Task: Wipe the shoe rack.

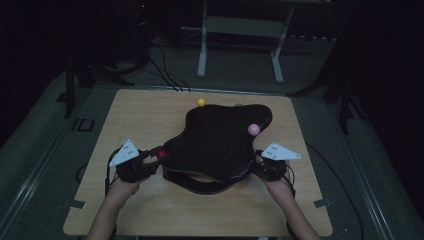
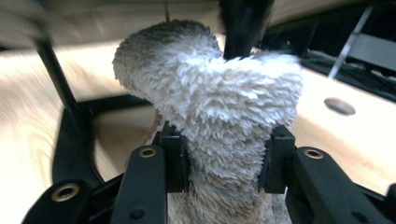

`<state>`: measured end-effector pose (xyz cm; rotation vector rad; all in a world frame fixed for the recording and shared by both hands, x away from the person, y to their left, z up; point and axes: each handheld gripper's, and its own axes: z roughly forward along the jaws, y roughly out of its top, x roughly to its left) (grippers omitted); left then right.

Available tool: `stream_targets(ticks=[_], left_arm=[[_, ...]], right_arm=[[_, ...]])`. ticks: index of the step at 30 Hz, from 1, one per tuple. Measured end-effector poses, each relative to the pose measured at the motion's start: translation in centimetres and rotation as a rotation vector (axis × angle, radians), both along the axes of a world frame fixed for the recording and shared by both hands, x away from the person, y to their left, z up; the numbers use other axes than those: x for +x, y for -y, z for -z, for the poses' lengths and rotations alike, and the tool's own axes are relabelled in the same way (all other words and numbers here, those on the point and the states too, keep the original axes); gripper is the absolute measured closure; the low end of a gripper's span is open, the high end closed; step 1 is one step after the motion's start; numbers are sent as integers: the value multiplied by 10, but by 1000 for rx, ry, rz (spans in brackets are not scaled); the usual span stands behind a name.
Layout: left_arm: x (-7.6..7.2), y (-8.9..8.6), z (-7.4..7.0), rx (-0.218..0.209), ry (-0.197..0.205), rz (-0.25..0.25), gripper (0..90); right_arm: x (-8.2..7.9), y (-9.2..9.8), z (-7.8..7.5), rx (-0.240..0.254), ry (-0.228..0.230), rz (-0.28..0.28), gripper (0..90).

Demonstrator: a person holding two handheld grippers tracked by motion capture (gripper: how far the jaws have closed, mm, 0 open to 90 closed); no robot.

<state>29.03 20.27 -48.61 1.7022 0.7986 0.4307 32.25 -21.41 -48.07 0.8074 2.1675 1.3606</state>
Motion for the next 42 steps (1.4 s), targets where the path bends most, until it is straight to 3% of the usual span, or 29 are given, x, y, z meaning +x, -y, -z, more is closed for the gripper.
stream_targets(ticks=[4, 7, 10, 13, 18, 21, 26, 32, 42], left_arm=[[0, 0, 0, 0, -1, 2, 591], [0, 0, 0, -2, -1, 2, 591], [0, 0, 0, -3, 0, 4, 590], [0, -1, 1, -10, -1, 5, 590], [0, -1, 1, -6, 1, 6, 590], [-1, 0, 1, -4, 6, 4, 590], [-1, 0, 0, 2, 7, 0, 590], [-1, 0, 1, -2, 5, 0, 590], [-1, 0, 1, -3, 5, 0, 590]], right_arm=[[7, -2, 23, -22, -53, -10, 616], [10, -4, 43, -73, -91, -14, 610], [11, -3, 54, -90, -135, -15, 592], [14, -2, 51, -86, -166, -27, 556], [14, -1, 53, -86, -146, -9, 492], [11, -4, 52, -100, -133, 6, 541], [12, 2, 46, -96, -154, -23, 552], [8, 8, 43, -118, -125, -38, 584], [0, 25, 34, -119, -114, -51, 642]])
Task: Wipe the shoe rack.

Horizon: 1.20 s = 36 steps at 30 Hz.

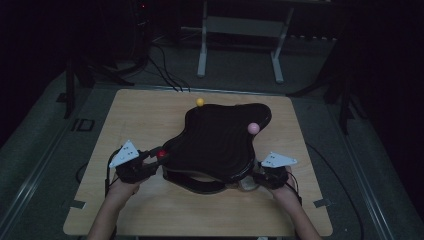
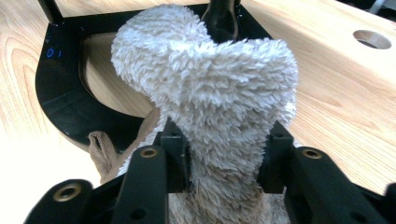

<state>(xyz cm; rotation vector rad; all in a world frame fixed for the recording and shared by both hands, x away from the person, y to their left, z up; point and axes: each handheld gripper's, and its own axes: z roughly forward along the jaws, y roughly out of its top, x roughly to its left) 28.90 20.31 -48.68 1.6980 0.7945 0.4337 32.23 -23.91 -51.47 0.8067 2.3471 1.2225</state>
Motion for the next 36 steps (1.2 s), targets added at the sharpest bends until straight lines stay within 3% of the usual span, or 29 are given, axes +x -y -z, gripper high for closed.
stream_targets(ticks=[7, 13, 20, 22, 26, 29, 32, 36], left_arm=[[0, 0, 1, -10, 3, 2, 590], [1, 0, 2, -15, 2, 7, 590], [1, -1, 1, -12, 0, 8, 590], [1, 0, 1, -14, -1, 6, 589], [1, 0, 1, -8, 0, 5, 590], [1, -1, 1, -11, -1, 7, 590], [1, 0, 1, -15, -2, 5, 590], [1, -1, 1, -9, -2, 5, 589]], right_arm=[[-2, 25, -18, 64, 27, 96, 663], [3, 57, -48, 105, 93, 212, 663], [11, 82, -111, 155, 237, 281, 661], [15, 85, -135, 163, 291, 318, 660], [23, 83, -169, 194, 348, 328, 658], [30, 71, -188, 192, 371, 312, 656], [38, 57, -191, 187, 354, 282, 655], [51, 35, -177, 137, 295, 232, 655]])
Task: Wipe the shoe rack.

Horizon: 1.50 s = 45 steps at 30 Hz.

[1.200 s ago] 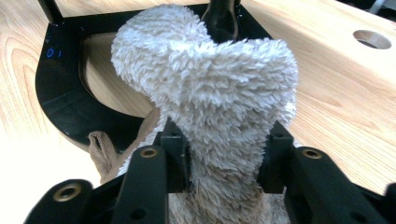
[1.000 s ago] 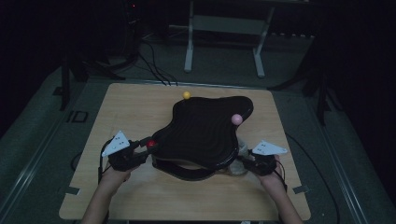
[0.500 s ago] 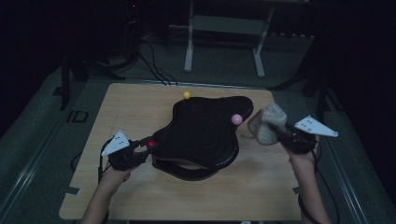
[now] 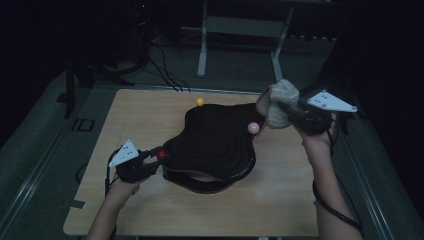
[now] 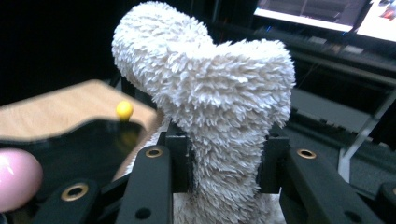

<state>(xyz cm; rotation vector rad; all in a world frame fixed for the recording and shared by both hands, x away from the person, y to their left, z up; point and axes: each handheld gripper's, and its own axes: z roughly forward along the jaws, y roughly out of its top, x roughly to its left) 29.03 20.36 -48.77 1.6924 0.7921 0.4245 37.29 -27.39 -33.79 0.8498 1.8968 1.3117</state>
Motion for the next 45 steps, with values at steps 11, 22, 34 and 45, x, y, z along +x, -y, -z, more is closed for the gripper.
stream_targets(ticks=[11, 22, 34, 45], left_arm=[[2, -2, 0, -5, -5, 17, 590], [4, -4, 1, -2, -1, 37, 591], [4, -3, 0, 9, 1, 40, 591], [5, -4, 0, 10, -1, 45, 590]], right_arm=[[8, 3, 31, -44, -89, 52, 668], [-1, 1, 32, -26, -70, 33, 667], [-9, 2, 37, -7, -72, 15, 666], [-26, -12, 31, 4, -56, -54, 662]])
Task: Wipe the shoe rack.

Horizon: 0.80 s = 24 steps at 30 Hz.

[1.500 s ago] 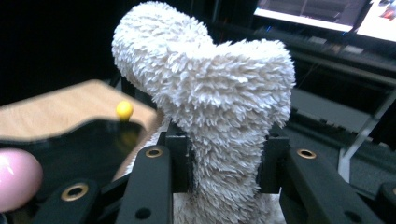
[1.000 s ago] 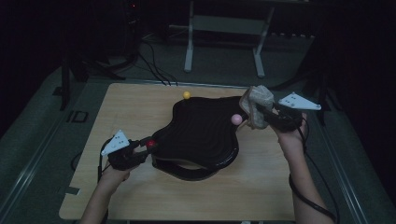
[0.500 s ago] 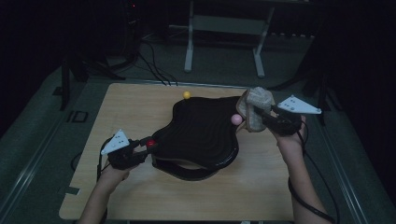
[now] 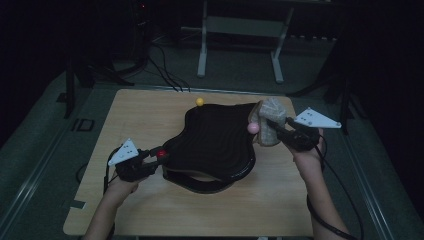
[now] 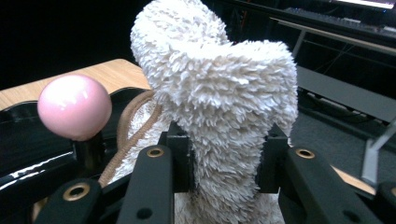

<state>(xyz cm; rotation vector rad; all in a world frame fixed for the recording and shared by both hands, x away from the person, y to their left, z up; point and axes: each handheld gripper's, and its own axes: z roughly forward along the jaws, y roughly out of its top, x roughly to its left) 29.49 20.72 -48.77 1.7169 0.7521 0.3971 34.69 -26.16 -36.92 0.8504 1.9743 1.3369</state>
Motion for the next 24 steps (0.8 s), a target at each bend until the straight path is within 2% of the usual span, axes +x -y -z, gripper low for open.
stream_targets(ticks=[2, 6, 8, 10, 12, 17, 21, 24], left_arm=[[0, 1, 0, 0, 0, -1, 591], [0, 1, 0, 2, -1, 3, 590], [0, 1, 0, -3, -2, 6, 590], [1, 0, 0, 0, -3, 9, 590], [0, 1, 0, 1, -3, 6, 590], [0, 1, 0, 4, -1, 7, 590], [0, 1, -1, 11, -3, 6, 591], [0, 1, -1, 7, -3, 8, 590]], right_arm=[[0, 1, 5, -11, 5, 5, 663], [2, 6, 7, -17, -15, 28, 663], [-2, 2, 3, -13, -11, 10, 661], [-9, -6, 0, -12, 5, -33, 658], [-13, -12, 1, -37, 23, -42, 658], [-11, -2, 16, 4, -20, -34, 659], [-16, 1, 12, -3, -2, -30, 657], [-13, 2, 9, 18, -8, -28, 655]])
